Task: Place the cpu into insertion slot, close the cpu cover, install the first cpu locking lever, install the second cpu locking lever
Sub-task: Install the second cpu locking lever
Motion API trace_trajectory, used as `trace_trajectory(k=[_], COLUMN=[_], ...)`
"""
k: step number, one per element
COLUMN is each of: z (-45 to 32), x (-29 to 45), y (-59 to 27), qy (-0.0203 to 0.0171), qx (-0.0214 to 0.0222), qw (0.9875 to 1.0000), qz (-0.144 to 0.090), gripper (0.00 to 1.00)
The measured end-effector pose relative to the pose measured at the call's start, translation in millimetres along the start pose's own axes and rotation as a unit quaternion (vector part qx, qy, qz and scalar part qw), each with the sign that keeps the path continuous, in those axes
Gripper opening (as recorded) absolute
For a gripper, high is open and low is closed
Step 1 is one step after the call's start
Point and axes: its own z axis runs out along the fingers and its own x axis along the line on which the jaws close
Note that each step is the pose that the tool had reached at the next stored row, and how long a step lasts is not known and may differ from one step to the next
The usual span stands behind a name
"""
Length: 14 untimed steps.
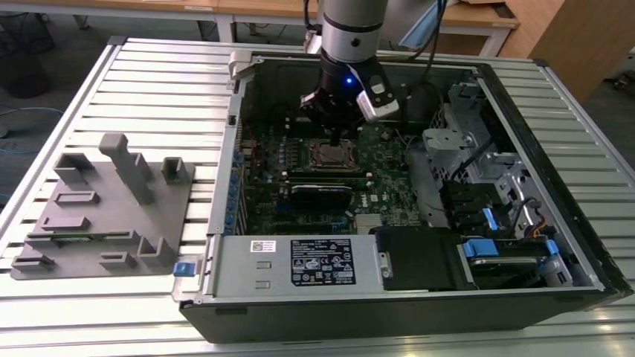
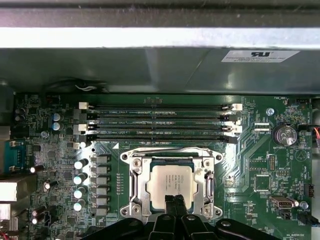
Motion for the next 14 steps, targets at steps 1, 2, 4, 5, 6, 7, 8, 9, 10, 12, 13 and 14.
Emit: trace_trajectory(k=[1, 2, 4, 5, 6, 7, 8, 9, 10, 12, 13, 14], z=[-0.5, -0.6, -1.0, -1.2, -1.2, -1.2, -1.2, -1.2, -1.2, -1.2, -1.2, -1.2], x=[0.0, 0.0, 0.0, 0.0, 0.0, 0.0, 0.0, 0.0, 0.0, 0.0, 0.0, 0.0], y=[0.0, 0.0, 0.0, -0.2, -0.4, -0.5, -0.7, -0.9, -1.1, -1.5, -1.6, -1.6], qy=[0.0, 0.0, 0.0, 0.0, 0.0, 0.0, 0.0, 0.0, 0.0, 0.0, 0.0, 0.0], qx=[0.0, -0.0001, 0.0, 0.0001, 0.0, 0.0, 0.0, 0.0, 0.0, 0.0, 0.0, 0.0], qw=[1.0, 1.0, 1.0, 1.0, 1.0, 1.0, 1.0, 1.0, 1.0, 1.0, 1.0, 1.0], qz=[0.0, 0.0, 0.0, 0.0, 0.0, 0.0, 0.0, 0.0, 0.0, 0.0, 0.0, 0.0], gripper=[0.11, 0.11, 0.11, 0.11, 0.11, 0.11, 0.11, 0.11, 0.11, 0.11, 0.11, 0.11])
